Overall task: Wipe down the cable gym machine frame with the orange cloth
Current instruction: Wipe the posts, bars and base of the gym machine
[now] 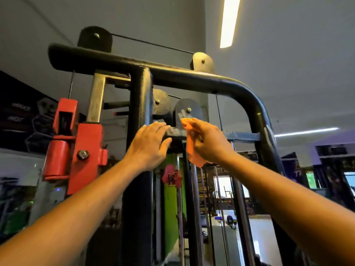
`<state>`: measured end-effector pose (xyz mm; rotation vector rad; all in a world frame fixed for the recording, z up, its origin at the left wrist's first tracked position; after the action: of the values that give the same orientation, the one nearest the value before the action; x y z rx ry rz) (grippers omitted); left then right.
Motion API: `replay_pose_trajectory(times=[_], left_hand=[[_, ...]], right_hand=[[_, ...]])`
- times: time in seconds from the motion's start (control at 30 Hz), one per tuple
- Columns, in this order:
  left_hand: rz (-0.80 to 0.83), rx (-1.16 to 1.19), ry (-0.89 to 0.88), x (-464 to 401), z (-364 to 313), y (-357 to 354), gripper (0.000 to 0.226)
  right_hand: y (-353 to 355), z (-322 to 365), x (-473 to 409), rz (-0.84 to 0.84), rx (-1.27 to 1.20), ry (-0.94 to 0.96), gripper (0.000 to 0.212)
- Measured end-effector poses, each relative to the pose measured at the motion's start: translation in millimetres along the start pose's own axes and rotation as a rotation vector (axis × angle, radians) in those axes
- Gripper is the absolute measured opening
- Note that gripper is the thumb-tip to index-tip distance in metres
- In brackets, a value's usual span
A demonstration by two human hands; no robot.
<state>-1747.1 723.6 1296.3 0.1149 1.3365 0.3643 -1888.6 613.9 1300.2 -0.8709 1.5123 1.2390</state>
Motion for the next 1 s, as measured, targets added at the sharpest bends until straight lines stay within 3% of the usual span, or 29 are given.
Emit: replay_pose_trajectory(times=[0.27,0.53,0.67,0.73,0.87,1.0], left_hand=[[-0.146,-0.143,0.013,-24,55,-4,0.055],[-0.233,-0.008,0.073,-21,68,0,0.055],[-0.240,0.020,0.066,-22,71,-1,0.056],[-0.248,0.053,0.070,-22,73,-1,0.055],[-0.268,0.118,0.070,-20,77,0,0.052],[-0.277,0.136,0.049,-20,75,1,0.052]], right_hand=[[-90,-44,-44,-0.146,-0.057,-0.002,0.064],[-134,22,-42,-0.334,0.134,0.292,0.060],[-119,-25,-41,-0.394,0.123,0.132,0.060],[-122,-15,-41,-0.419,0.046,0.054,0.057],[-141,49,-41,-0.410,0.024,0.261,0.059],[-124,22,-45,-0.360,0.213,0.373,0.056]])
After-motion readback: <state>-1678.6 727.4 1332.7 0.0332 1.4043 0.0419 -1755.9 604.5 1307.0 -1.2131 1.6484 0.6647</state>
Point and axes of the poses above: each hand's wrist, its own x-axis away from the middle knuckle, its own y-axis out of the back of the hand, z = x × y, the point moved 10 cm from there along -x, towards the middle knuckle, and after that the axes turned 6 degrees about x, right-handed, at the moved point
